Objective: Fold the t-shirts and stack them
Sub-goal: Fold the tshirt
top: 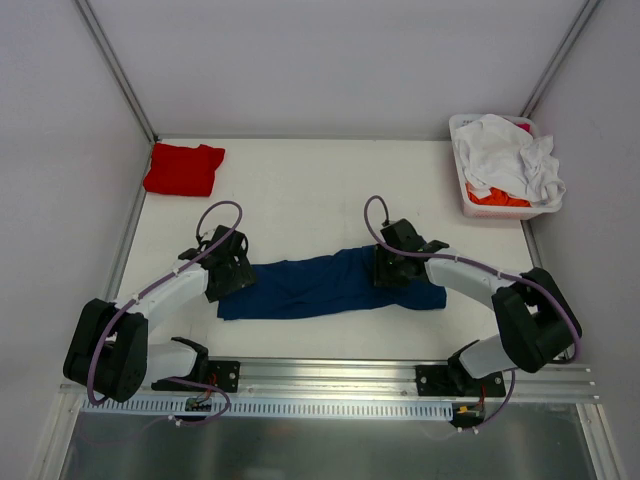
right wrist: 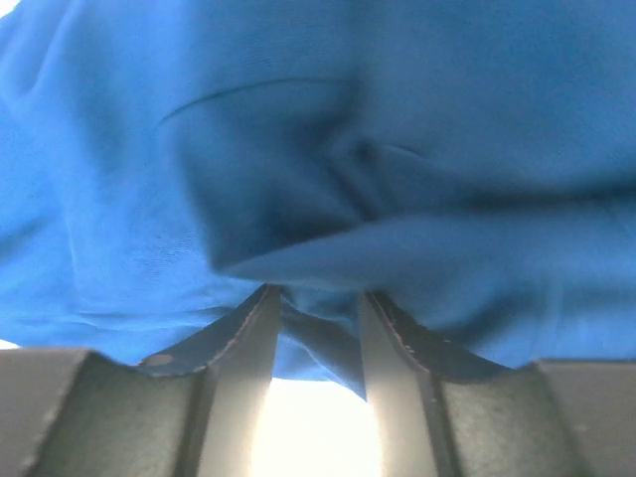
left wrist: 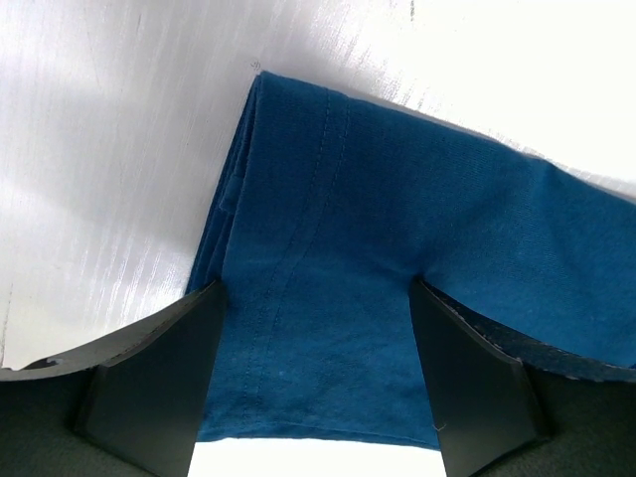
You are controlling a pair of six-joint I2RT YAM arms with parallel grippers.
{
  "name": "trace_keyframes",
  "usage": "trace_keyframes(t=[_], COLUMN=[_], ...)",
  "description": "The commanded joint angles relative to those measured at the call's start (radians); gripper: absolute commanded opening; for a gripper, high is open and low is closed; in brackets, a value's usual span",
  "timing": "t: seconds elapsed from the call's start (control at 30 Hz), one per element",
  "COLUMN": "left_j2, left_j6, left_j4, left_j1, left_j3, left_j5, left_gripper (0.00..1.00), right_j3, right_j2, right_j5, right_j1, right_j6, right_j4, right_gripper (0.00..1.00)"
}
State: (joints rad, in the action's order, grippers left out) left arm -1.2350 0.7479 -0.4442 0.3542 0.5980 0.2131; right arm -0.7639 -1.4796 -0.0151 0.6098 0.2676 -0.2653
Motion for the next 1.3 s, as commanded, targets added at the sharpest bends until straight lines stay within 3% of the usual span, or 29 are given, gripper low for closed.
trace_keyframes(t=[0.0, 0.2, 0.37, 0.83, 1.03, 1.27], left_j2=[-0.001, -0.029, -0.011, 0.020, 0.045, 0.069], left_j6=[0.018, 0.031, 0.034, 0.022, 0.021, 0.019], left_j4=[0.018, 0.021, 0.021, 0.019, 0.019, 0.018], left_j1=[0.009, 0.009, 0.009, 0.008, 0.008, 0.009], left_j3=[0.013, 0.032, 0.045, 0.065, 0.069, 0.065], left_j5=[-0.001, -0.020, -0.027, -0.043, -0.053, -0.060], left_gripper=[0.76, 0.76, 0.76, 0.76, 0.76, 0.76], right_j3=[0.052, 0.026, -0.015, -0.175, -0.343, -0.602], right_j2=[0.090, 0.120, 0.076, -0.099, -0.169, -0.366], right_j5=[0.072, 0.058, -0.042, 0.131, 0.224, 0.285], right_j1=[-0.073, -0.105, -0.104, -0.101, -0.099, -0.082], right_j6=[-0.045, -0.068, -0.094, -0.310, -0.320, -0.369], right_j4=[-0.115, -0.130, -0.106, -0.247, -0.322, -0.374], right_gripper=[0.42, 0.43, 0.43, 0.46, 0.46, 0.46])
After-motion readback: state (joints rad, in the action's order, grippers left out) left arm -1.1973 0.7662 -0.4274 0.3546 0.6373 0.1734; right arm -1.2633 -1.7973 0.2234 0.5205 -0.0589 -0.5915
